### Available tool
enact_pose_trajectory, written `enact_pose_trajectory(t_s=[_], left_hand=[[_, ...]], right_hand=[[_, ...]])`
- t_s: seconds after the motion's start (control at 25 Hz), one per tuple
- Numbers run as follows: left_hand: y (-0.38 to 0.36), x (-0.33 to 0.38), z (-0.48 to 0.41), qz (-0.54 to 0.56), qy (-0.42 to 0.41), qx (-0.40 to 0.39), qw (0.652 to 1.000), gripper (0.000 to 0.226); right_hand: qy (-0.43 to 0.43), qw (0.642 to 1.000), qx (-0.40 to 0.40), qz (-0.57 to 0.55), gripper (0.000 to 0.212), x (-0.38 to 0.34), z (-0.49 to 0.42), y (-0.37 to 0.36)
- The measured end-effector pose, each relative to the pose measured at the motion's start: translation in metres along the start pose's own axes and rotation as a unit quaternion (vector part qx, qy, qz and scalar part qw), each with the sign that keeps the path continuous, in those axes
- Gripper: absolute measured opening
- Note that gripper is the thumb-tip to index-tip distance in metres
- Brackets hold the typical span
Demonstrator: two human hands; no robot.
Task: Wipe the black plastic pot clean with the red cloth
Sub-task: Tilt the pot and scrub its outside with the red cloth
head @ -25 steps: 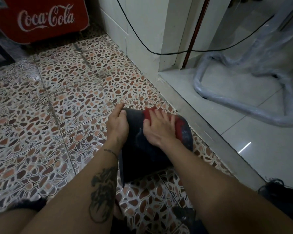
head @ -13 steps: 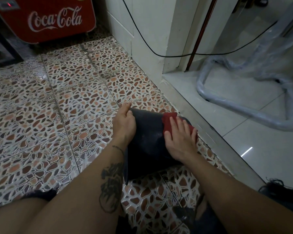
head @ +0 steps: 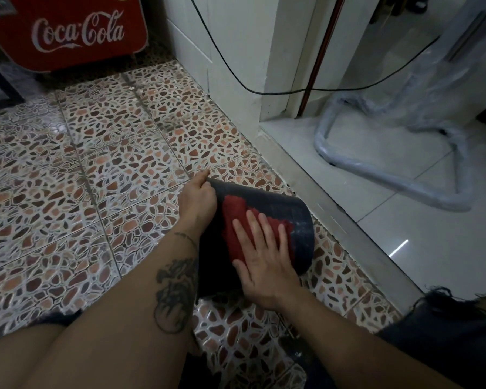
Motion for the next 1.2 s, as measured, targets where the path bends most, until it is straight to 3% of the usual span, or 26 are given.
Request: enact_pose_trajectory(t_s=[0.24,0.4,0.6,0.8,0.92,1.2], left_hand=[[-0.001,0.000,0.001,-0.015,-0.032,-0.015,0.999,0.050],[0.000,-0.002,0.000,0.013,-0.049,-0.037,0.998,0.050],[-0.001,-0.006,0.001,0.030,-0.035,-0.022,0.999,0.050],[-0.001,-0.001,-0.006,-0.002,0.000,0.000,1.000,0.049],[-0.004,0.003,-0.004,-0.039,0.007,0.002,0.999,0.049],[-0.006,0.007,0.005,-0.060,-0.031,0.008,0.998,0.050]], right_hand=[[-0.056,0.997,-0.028,-0.040,0.078,0.005,-0.004,0.002],[-0.106,0.987,-0.015,-0.118,0.073,0.001,-0.059,0.025],[-0.147,0.980,-0.048,-0.129,0.067,0.005,-0.117,0.053],[-0.061,0.992,0.063,-0.095,0.070,-0.008,-0.050,0.022],[-0.037,0.994,0.077,-0.071,0.078,0.012,0.005,-0.010],[-0.269,0.949,0.034,-0.163,0.071,0.105,-0.049,0.024]])
Point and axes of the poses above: each hand's wrist, its own z-axis away from the middle knuckle, its own y-axis out of the back of the hand, x = y × z, the point moved 5 cm from there along -z, towards the middle knuckle, and after that the axes turned 12 degrees about -x, right-handed, at the moved point
